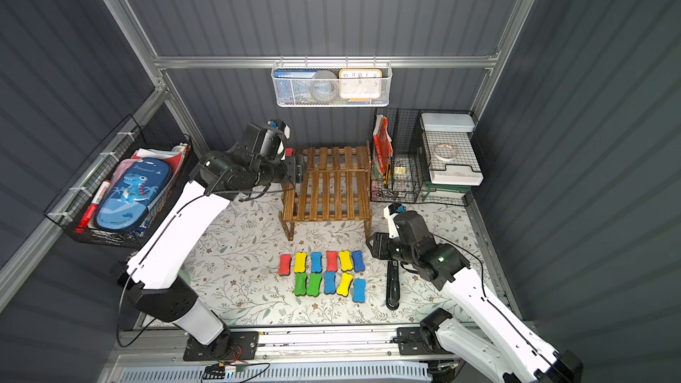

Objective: Remove the whiteboard erasers from the shelf
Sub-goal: Pick up the whiteboard eraser from the shelf.

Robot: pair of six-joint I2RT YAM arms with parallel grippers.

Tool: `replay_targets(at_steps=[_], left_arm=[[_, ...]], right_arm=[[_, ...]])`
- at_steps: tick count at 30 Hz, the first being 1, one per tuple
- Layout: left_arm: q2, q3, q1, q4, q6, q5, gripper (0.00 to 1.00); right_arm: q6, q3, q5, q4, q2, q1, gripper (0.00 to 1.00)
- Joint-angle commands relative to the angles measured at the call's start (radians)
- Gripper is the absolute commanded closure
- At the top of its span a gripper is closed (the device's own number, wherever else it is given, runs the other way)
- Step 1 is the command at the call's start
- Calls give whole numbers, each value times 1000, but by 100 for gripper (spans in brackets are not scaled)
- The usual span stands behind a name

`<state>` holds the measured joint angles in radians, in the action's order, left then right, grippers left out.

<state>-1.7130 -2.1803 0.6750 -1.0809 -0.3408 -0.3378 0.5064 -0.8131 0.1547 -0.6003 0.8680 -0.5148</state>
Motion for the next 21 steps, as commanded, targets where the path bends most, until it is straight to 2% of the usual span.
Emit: replay_targets(at_steps=[1, 3, 12, 21], left_arm=[[-107, -122, -30, -127, 110, -97, 30], [-153, -160, -51, -118, 120, -105, 33], [-274, -240, -102, -66, 158, -131, 34], [-289, -206, -104, -27, 178, -179, 33]], right_arm=[[-15, -33, -19, -22, -15, 4, 48], [-18, -40, -23, -30, -14, 7, 48], [-24, -40, -30, -36, -14, 7, 48], [-23, -38, -34, -32, -8, 10, 48]])
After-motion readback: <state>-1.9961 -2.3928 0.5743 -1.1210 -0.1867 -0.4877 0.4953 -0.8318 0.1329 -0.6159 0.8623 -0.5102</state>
